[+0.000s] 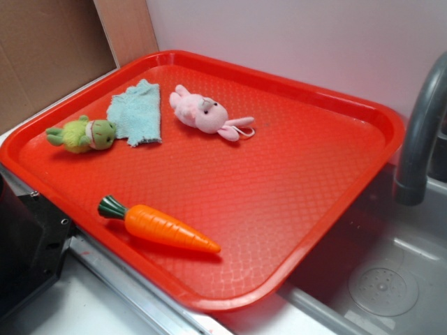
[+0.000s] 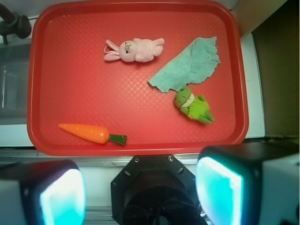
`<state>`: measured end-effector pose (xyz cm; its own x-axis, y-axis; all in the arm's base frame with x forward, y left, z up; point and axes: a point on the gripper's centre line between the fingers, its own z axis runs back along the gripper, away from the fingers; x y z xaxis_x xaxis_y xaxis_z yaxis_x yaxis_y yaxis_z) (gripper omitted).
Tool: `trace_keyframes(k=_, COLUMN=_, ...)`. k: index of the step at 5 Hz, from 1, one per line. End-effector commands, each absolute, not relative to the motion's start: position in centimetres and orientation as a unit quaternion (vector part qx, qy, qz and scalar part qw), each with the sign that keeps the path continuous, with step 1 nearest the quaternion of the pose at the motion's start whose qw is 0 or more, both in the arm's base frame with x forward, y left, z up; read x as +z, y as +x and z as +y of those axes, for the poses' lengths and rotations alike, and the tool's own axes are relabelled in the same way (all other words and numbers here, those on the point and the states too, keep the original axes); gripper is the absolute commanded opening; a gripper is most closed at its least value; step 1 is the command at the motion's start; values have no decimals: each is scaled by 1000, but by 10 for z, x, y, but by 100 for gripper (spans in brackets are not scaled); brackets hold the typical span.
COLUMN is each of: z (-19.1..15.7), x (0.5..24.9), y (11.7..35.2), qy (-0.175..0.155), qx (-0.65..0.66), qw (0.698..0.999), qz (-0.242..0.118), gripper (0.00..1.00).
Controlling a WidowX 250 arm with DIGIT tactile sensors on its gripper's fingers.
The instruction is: Grab the green animal.
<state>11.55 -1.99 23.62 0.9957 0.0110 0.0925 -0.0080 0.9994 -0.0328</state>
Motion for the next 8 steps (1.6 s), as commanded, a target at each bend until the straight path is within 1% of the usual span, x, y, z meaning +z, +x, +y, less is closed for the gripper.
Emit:
trace_keyframes(k=1, z=-20, x=236, y=116, qy=-16, qx=5, qw=999, qz=-46, gripper=100)
trace_keyframes(k=2, z=-12, x=229, y=109, qy=1, qx=-22, qw=997, qz=-68, gripper=100)
trace_keyframes(k=4, z=1, x=206, y=108, qy=40, qx=-134, qw=983, qz=-119, gripper=100)
trace_keyframes(k=5, z=10, x=187, y=114, qy=53, qx=-152, qw=980, qz=-116, gripper=100)
trace_keyframes(k=7, z=49, x=110, y=150, qy=71, qx=-194, qw=974, qz=-94, gripper=100)
trace_keyframes(k=8, z=57, x=82, y=159, qy=77, qx=-224, qw=968, qz=-89, gripper=100)
